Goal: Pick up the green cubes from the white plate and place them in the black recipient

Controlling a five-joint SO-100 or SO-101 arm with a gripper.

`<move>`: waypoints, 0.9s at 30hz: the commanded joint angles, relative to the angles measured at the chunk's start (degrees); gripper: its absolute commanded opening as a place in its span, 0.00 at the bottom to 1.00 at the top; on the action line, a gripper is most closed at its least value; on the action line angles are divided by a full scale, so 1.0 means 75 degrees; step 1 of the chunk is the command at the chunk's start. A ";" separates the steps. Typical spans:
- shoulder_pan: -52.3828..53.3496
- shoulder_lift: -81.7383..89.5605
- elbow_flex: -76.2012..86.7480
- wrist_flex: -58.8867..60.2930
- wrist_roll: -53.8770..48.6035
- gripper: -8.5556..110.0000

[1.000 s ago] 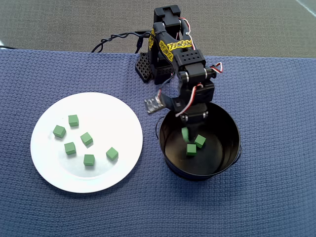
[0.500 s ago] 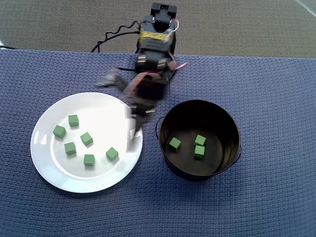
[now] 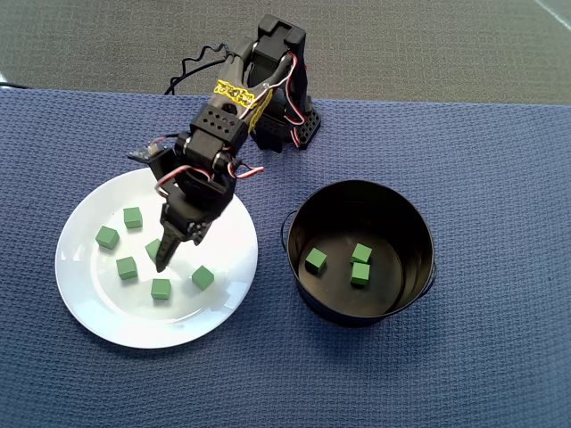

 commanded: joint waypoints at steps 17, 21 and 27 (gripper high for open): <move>-0.0375 -0.2437 -0.2273 0.0797 0.0328 0.32; -0.0422 -0.2953 -0.2883 0.1137 0.0316 0.31; -0.0516 -0.3422 -0.3328 0.1301 0.0105 0.29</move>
